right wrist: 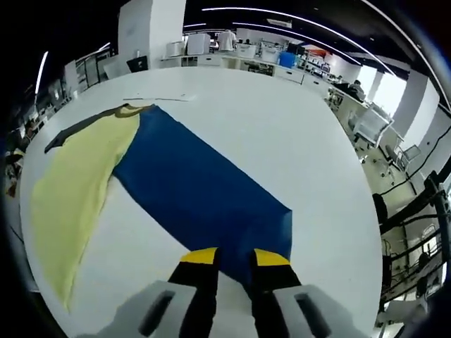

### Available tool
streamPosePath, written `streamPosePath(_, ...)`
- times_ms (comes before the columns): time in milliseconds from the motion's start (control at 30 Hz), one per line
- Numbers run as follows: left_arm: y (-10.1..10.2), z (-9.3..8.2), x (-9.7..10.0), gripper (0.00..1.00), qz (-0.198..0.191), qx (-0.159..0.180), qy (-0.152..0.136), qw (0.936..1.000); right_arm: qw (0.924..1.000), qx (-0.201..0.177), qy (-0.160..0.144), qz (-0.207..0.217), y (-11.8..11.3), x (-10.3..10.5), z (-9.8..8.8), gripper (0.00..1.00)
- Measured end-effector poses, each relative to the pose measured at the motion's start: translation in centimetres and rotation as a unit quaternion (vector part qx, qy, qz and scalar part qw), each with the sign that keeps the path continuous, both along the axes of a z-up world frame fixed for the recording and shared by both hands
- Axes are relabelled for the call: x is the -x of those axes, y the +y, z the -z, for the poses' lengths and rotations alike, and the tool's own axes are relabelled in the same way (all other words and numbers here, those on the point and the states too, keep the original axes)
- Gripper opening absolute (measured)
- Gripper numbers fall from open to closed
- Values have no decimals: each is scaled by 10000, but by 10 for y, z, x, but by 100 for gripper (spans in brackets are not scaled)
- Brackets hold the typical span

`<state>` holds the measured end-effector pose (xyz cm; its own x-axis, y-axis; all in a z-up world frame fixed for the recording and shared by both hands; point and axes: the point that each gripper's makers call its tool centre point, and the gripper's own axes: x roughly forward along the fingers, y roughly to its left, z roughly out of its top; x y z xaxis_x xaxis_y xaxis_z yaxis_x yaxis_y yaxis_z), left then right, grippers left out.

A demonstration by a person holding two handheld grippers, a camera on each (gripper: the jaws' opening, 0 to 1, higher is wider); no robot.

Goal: Fold the garment on the visible template until the final outline fits inside the template.

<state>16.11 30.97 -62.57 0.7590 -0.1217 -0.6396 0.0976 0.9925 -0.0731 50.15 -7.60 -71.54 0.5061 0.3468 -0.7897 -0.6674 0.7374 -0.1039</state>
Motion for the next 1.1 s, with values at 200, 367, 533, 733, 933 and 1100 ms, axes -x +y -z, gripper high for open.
streamPosePath(200,0,-1,0,96,33,-8,-7,10000,9999,104,108,-49,-3,-1,7,7)
streamPosePath(367,3,-1,0,96,10,-33,-9,10000,9999,117,101,13,-6,-5,7,2)
streamPosePath(533,3,0,1,95,-2,-29,16,10000,9998,207,78,24,-8,-7,7,0)
streamPosePath(733,2,-2,0,94,21,-27,-1,10000,9997,232,83,60,-7,-8,1,0)
streamPosePath(933,0,-3,0,95,55,-55,7,10000,9996,259,5,97,-4,-13,-12,0)
streamPosePath(1100,2,-4,-1,95,68,-51,-27,10000,9997,243,44,7,6,-13,-18,0)
